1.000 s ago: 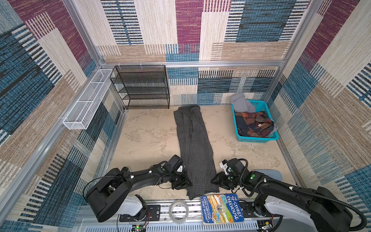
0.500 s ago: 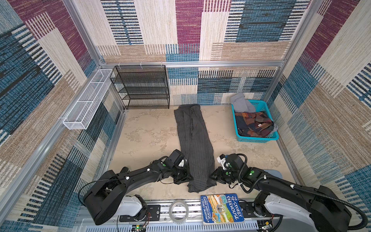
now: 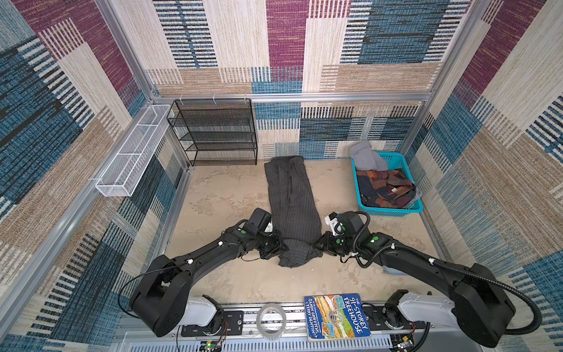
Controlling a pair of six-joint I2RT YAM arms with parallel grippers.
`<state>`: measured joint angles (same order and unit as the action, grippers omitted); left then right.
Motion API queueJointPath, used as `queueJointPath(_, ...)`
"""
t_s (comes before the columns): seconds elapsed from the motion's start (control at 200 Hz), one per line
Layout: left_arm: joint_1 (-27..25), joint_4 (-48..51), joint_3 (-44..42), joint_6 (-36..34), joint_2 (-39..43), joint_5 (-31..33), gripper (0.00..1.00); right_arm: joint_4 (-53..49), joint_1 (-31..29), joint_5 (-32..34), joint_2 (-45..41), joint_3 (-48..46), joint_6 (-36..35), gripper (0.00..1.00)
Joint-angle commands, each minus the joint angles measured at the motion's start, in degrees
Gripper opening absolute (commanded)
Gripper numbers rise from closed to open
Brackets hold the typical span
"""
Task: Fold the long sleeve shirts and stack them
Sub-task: 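Lift the near end with both grippers and fold it toward the far wall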
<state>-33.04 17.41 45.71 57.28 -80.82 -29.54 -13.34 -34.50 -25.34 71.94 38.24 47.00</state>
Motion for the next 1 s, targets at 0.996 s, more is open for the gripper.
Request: queueJointPath(0.996,14.95,15.75,38.07,-13.05,-31.0,-4.12,0.0,-5.06,11.99,-11.86,42.61,43.14,-18.01,0.15)
